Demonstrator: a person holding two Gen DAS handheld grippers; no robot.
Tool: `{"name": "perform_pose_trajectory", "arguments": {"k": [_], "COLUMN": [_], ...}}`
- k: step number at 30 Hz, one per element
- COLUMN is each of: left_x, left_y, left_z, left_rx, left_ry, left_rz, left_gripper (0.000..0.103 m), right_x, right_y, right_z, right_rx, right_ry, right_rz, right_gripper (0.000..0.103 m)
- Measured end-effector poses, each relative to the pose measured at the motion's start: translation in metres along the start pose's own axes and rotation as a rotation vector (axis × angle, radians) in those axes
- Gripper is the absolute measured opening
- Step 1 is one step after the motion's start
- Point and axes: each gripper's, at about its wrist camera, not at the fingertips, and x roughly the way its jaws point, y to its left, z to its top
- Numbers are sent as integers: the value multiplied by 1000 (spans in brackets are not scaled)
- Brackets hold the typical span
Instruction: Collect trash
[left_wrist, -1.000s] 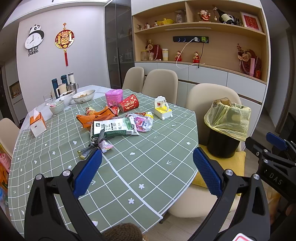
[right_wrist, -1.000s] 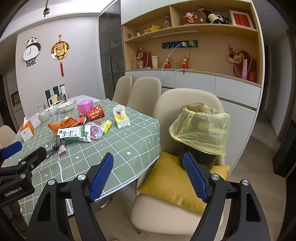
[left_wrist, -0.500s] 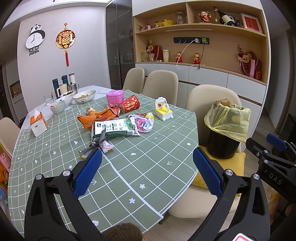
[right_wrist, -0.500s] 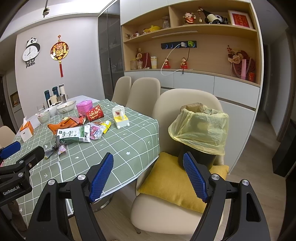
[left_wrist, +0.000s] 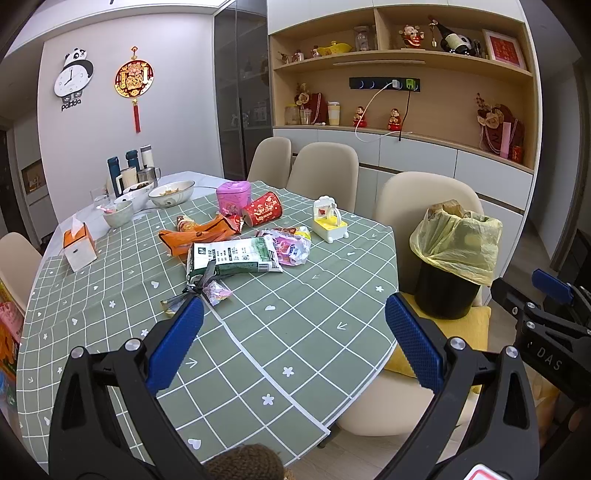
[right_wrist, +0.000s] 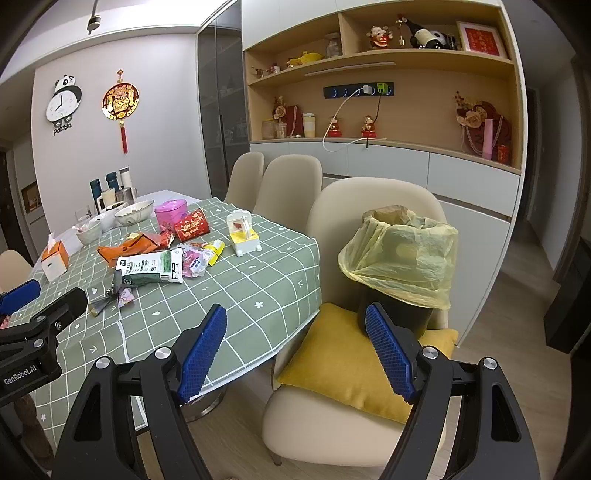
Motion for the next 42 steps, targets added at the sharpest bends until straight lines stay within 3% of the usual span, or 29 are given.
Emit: {"name": "perform_pose_trajectory", "arguments": {"k": [17,24,29,33,38,42], "left_x": [17,65,109,140,179,212], "left_y": [15,60,94,144,192,200], "left_z": [0,8,13,12,3,-4], "left_rx": [-12,-48,7,-51,-166,-155], "left_ry": [25,77,152,211,308,378], "left_rz": [-21,-64,-57,-92,-93,-114], "left_gripper": [94,94,94,94,73,69], "right_x": [8,40,71,99,134,154], "right_y": [5,15,30,52,85,98], "right_z": [1,10,17,21,20,17], "right_rx": [-11,-24,-50,-85,-122,-130], "right_ry": [14,58,114,165,232,264], "right_rz": [-11,-7,11,46,100,132], "right_gripper": [74,74,74,74,74,74]}}
